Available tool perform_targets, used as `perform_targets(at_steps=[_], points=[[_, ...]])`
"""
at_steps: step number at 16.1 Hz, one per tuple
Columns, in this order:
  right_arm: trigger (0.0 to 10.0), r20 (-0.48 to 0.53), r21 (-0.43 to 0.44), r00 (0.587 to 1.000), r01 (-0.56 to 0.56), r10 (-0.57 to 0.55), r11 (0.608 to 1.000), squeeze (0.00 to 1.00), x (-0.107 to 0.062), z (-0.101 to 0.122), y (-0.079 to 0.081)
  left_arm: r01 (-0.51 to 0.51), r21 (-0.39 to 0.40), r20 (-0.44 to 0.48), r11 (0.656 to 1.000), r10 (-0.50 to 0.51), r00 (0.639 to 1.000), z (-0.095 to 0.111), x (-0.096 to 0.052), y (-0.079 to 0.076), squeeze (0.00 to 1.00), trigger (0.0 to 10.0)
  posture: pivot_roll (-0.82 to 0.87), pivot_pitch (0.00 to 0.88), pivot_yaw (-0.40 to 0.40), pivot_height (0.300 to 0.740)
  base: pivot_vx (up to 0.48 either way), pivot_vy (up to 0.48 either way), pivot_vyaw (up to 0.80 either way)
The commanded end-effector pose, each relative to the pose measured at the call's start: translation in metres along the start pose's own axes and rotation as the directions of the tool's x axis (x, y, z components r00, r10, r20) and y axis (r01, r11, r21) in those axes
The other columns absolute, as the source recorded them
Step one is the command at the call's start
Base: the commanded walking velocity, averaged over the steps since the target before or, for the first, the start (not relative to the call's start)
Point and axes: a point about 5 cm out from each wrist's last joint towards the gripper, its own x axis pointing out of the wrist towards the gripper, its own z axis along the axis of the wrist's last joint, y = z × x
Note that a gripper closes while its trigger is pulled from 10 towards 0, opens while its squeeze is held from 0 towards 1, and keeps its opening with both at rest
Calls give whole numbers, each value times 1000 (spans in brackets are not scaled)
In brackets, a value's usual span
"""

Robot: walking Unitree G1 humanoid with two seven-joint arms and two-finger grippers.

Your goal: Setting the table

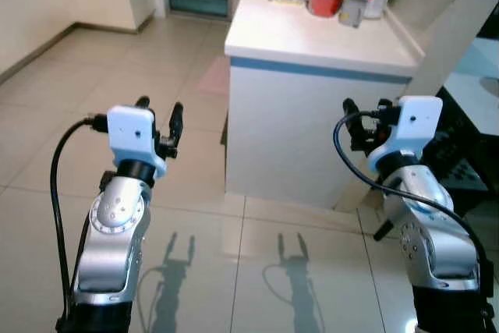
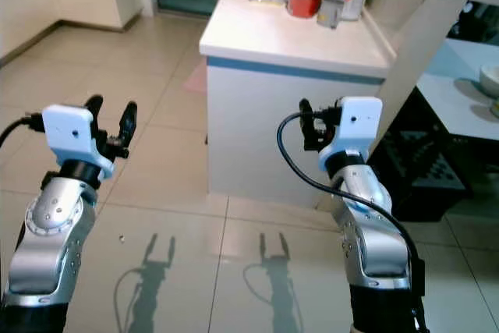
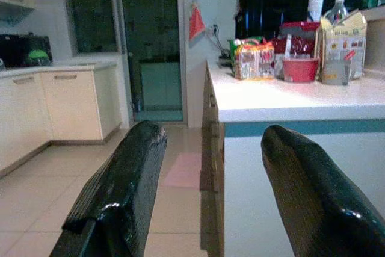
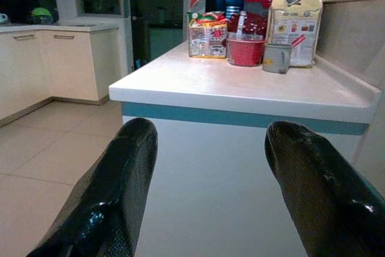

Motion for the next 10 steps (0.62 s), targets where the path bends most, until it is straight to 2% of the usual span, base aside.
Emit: perform_targets(at_steps=[1, 6, 10], points=[[10000, 17, -6, 1000, 3, -3, 1000, 0, 2, 9, -2, 16, 5, 24, 1000, -16, 1000, 9, 5, -3, 0, 10000, 0, 0, -75, 740, 304, 0, -431], [10000, 22, 9, 1000, 9, -9, 1000, 0, 6, 11, -4, 56, 8, 15, 998, -56, 998, 9, 3, -7, 0, 10000, 1, 0, -82, 740, 392, 0, -637], [10000, 20, -3, 1000, 6, -6, 1000, 0, 7, 12, -5, 56, 15, 12, 998, -56, 998, 9, 3, -6, 0, 10000, 3, 0, -83, 740, 414, 0, 0]])
